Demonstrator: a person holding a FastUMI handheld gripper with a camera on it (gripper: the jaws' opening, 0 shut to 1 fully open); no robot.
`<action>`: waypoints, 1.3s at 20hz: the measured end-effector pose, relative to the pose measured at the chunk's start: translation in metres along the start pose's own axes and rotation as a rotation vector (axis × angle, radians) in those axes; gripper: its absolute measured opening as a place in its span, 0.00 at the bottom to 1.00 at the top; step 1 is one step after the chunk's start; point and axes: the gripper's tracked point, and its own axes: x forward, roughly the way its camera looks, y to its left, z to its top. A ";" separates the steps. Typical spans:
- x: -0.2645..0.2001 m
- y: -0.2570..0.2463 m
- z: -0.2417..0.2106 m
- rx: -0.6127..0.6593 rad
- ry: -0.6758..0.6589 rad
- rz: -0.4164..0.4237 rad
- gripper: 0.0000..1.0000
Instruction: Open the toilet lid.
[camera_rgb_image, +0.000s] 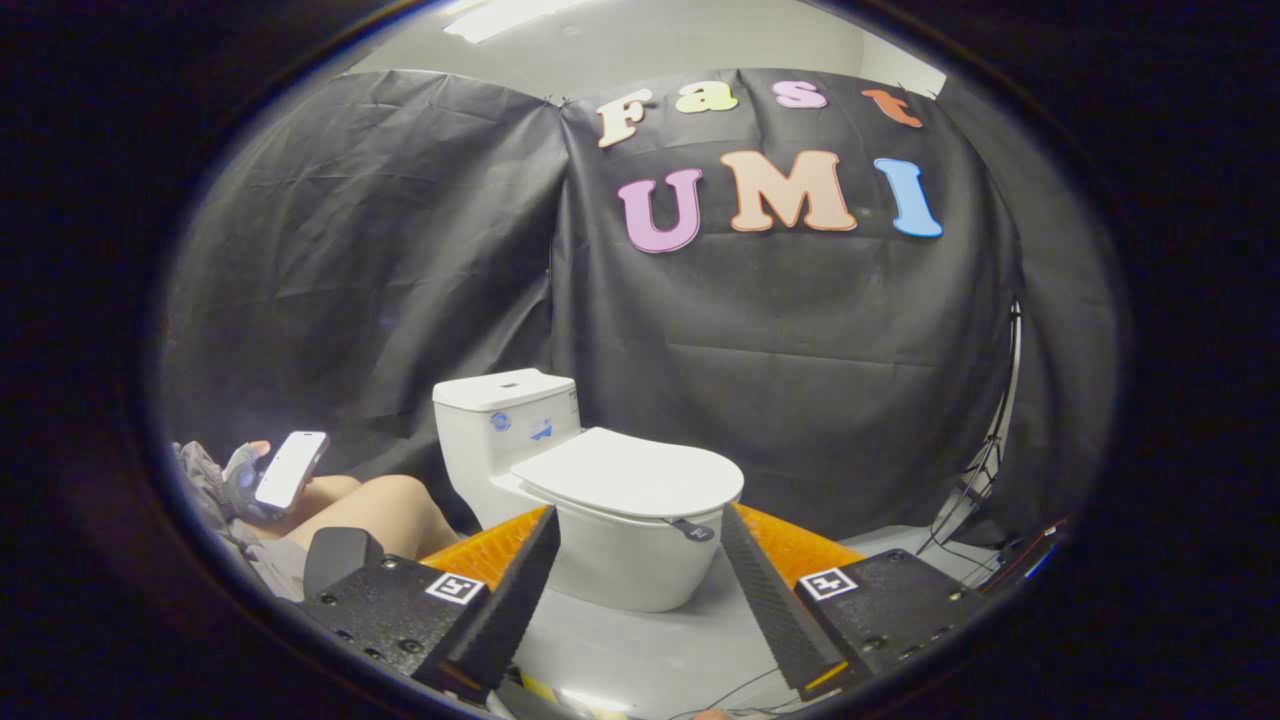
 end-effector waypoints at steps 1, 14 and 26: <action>0.001 -0.003 0.002 0.004 0.001 -0.005 0.98; 0.056 -0.019 0.060 0.023 -0.003 0.034 0.99; 0.182 -0.039 0.023 0.049 0.212 0.013 0.99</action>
